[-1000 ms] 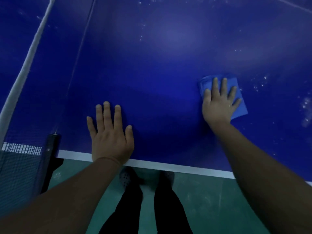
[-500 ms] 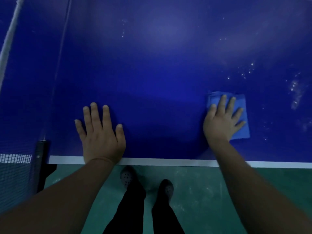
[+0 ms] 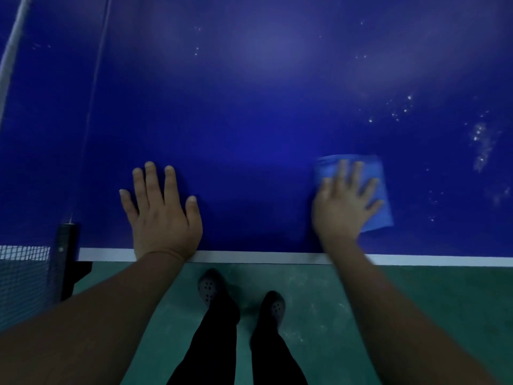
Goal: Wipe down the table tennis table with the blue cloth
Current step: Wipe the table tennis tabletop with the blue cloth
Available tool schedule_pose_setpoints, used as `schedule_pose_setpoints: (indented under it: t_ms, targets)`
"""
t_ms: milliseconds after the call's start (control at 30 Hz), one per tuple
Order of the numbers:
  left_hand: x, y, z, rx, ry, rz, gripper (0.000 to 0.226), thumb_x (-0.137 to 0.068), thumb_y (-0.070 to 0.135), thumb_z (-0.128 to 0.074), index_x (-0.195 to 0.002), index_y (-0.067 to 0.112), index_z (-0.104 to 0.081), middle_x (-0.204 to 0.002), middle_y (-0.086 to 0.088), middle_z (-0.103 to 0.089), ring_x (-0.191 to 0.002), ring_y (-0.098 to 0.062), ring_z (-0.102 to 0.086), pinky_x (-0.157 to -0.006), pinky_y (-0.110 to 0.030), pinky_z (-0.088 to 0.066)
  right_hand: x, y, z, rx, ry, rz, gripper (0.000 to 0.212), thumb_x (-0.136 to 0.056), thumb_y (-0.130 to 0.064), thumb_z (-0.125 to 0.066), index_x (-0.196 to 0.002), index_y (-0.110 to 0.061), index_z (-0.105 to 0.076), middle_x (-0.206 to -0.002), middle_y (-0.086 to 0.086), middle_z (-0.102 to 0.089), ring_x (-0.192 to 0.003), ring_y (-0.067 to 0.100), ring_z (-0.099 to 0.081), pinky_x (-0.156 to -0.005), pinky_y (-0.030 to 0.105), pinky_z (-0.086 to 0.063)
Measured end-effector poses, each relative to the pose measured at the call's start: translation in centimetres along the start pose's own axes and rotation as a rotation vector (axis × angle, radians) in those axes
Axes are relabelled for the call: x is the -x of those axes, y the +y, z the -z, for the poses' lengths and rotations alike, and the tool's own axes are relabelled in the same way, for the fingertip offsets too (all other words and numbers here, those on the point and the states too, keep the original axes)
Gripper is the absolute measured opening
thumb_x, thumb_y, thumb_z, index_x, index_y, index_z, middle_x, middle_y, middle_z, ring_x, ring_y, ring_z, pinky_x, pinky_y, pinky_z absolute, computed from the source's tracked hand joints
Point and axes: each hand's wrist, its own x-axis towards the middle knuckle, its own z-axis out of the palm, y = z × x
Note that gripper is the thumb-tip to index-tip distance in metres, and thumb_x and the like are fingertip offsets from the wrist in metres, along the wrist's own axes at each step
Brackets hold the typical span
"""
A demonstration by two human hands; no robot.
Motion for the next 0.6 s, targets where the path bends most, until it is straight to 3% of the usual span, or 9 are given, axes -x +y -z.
schedule_pose_setpoints:
  t_ms: [100,167,233,300,367,400,467,567,600]
  targets:
    - [0.0,0.0,0.0,-0.010,0.003,0.005,0.071,-0.096,0.049,-0.021,-0.158,0.014,-0.012,-0.166,-0.011,0.001,-0.152,-0.025,0.009,-0.121,-0.051,0.009,7.2,-2.3,-1.1,0.067,-0.082,0.733,0.054,-0.101,-0.049,-0.033,-0.152,-0.032,-0.036,-0.163,-0.002,-0.029,-0.151,0.038,-0.018,-0.116,0.065,-0.011]
    - [-0.1,0.0,-0.1,-0.007,0.004,0.004,0.072,-0.096,0.049,-0.021,-0.158,0.014,-0.012,-0.166,-0.011,0.001,-0.152,-0.024,0.009,-0.121,-0.050,0.010,5.6,-0.8,-0.5,0.094,-0.152,0.962,0.055,-0.101,-0.051,-0.033,-0.151,-0.032,-0.039,-0.161,-0.001,-0.032,-0.151,0.037,-0.020,-0.118,0.062,-0.016]
    - [-0.1,-0.1,-0.1,-0.004,0.005,0.007,0.071,-0.096,0.049,-0.022,-0.158,0.015,-0.012,-0.166,-0.011,0.001,-0.152,-0.024,0.010,-0.121,-0.049,0.011,0.6,0.6,0.3,0.110,-0.113,0.792,0.057,-0.099,-0.050,-0.033,-0.152,-0.029,-0.040,-0.161,0.003,-0.032,-0.150,0.038,-0.021,-0.117,0.060,-0.019]
    - [-0.1,0.0,-0.1,-0.009,0.005,0.006,0.070,-0.096,0.048,-0.021,-0.158,0.015,-0.012,-0.166,-0.011,0.001,-0.152,-0.024,0.010,-0.121,-0.050,0.011,-4.8,0.8,1.0,0.078,-0.088,0.428,0.058,-0.102,-0.049,-0.028,-0.157,-0.030,-0.028,-0.166,0.000,-0.018,-0.153,0.036,-0.010,-0.119,0.058,-0.012]
    - [-0.1,0.0,0.0,-0.010,0.004,0.003,0.070,-0.097,0.048,-0.020,-0.158,0.015,-0.012,-0.166,-0.011,0.000,-0.152,-0.024,0.010,-0.121,-0.050,0.010,-7.5,-1.6,1.1,-0.012,-0.068,0.135,0.058,-0.104,-0.050,-0.023,-0.160,-0.033,-0.014,-0.168,-0.005,-0.004,-0.154,0.032,0.001,-0.120,0.060,-0.006]
    - [-0.1,0.0,0.0,-0.008,0.006,0.003,0.070,-0.097,0.048,-0.020,-0.158,0.016,-0.013,-0.166,-0.011,0.000,-0.152,-0.024,0.010,-0.121,-0.051,0.010,-7.2,-3.7,0.7,-0.021,-0.051,0.082,0.058,-0.104,-0.049,-0.022,-0.160,-0.033,-0.012,-0.168,-0.006,-0.003,-0.154,0.032,0.001,-0.120,0.061,-0.005]
    - [-0.1,0.1,0.0,-0.006,0.005,0.000,0.069,-0.097,0.048,-0.020,-0.158,0.016,-0.013,-0.166,-0.011,0.000,-0.152,-0.024,0.010,-0.121,-0.052,0.008,-4.1,-8.1,-0.4,-0.011,-0.027,0.255,0.058,-0.103,-0.046,-0.027,-0.159,-0.032,-0.019,-0.167,-0.004,-0.011,-0.153,0.035,-0.007,-0.119,0.062,-0.009]
    - [-0.2,0.0,-0.1,-0.010,0.019,-0.001,0.069,-0.097,0.048,-0.020,-0.158,0.015,-0.016,-0.166,-0.011,-0.003,-0.153,-0.025,0.008,-0.121,-0.053,0.006,1.4,-11.1,-1.8,0.069,-0.078,0.880,0.057,-0.100,-0.049,-0.031,-0.154,-0.033,-0.032,-0.164,-0.003,-0.025,-0.151,0.036,-0.017,-0.117,0.060,-0.013]
    - [-0.2,0.0,-0.1,-0.009,0.022,-0.004,0.069,-0.097,0.048,-0.020,-0.157,0.014,-0.017,-0.166,-0.012,-0.004,-0.153,-0.026,0.007,-0.121,-0.053,0.006,0.7,-11.0,-1.5,0.090,-0.119,0.986,0.057,-0.099,-0.051,-0.031,-0.153,-0.034,-0.033,-0.164,-0.004,-0.026,-0.152,0.034,-0.017,-0.118,0.060,-0.013]
